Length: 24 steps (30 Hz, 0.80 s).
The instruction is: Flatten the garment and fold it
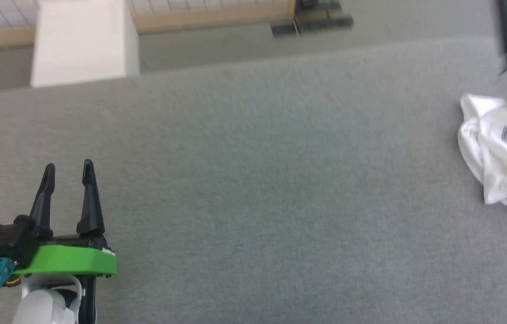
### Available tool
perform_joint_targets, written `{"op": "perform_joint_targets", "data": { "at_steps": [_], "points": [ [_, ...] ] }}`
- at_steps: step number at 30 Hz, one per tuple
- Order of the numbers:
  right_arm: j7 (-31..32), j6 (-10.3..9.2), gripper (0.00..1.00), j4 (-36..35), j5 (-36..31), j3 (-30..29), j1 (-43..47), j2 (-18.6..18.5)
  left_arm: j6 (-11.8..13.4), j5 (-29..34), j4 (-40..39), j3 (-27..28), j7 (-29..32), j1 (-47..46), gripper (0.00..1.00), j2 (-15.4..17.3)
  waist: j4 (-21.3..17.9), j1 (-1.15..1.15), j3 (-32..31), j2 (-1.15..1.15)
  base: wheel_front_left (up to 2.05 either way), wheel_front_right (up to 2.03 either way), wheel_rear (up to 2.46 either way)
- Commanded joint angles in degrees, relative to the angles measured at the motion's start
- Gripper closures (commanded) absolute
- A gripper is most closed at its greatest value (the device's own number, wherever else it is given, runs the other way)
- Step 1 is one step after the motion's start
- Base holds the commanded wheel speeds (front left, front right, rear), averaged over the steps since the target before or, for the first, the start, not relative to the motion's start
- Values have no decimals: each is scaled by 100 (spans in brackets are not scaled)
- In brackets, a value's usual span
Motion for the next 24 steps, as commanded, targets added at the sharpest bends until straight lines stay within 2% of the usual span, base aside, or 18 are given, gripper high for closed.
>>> {"op": "perform_joint_targets", "data": {
  "at_steps": [1,4,8,11,14,20,24],
  "points": [
    [-307,-9,0,-67,-9,-89,259,304,81,68,22,19,-32,11,0,-35,518,0,-860,0,0,0,0],
    [-1082,-9,0,-236,-159,-230,789,1005,212,178,79,-2,-37,-22,0,-66,663,0,-1012,0,0,0,0],
    [-2025,-9,0,-262,-283,-452,1525,1582,351,299,174,-97,-20,-48,0,-134,820,0,-1146,0,0,0,0],
    [-2608,-9,0,-142,-326,-491,2035,1667,393,360,252,-195,-13,-41,0,-182,906,0,-1194,0,0,0,0],
    [-3079,-9,0,175,-56,-440,2489,1674,419,413,376,-280,-17,-49,0,-219,970,0,-1230,0,0,0,0],
    [-3323,-9,0,577,163,-285,3189,1676,455,550,623,-455,-35,-37,0,-279,1053,0,-1241,0,0,0,0],
    [-3333,-9,0,522,51,-290,3531,1676,482,660,785,-539,-54,-19,0,-318,1092,0,-1242,0,0,0,0]
  ]
}}
